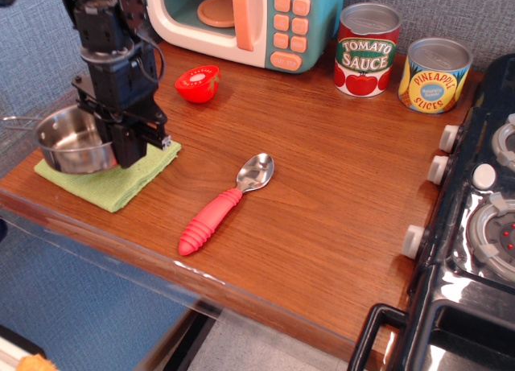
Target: Put the sauce pan on the cloth.
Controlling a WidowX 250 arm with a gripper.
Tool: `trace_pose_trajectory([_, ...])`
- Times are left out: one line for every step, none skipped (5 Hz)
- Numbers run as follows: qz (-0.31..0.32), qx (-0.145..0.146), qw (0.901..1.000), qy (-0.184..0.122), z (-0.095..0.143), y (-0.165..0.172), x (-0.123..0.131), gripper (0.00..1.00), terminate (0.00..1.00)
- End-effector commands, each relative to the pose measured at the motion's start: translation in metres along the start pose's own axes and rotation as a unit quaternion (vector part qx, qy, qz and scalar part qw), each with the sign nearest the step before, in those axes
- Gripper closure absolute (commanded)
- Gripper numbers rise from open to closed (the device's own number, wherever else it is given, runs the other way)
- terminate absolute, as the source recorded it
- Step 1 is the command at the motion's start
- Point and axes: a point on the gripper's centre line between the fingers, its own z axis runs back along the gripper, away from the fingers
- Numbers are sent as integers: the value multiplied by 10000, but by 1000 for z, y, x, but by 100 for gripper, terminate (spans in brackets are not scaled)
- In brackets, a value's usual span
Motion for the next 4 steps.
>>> trace_pose_trajectory([362,397,9985,67,4,19,17,100,0])
trace_pose_trajectory([552,415,9976,48,0,22,20,100,0])
trace_pose_trajectory([804,387,9960,-63,0,23,23,100,0])
trace_pose_trajectory([817,352,9958,-208,0,18,27,100,0])
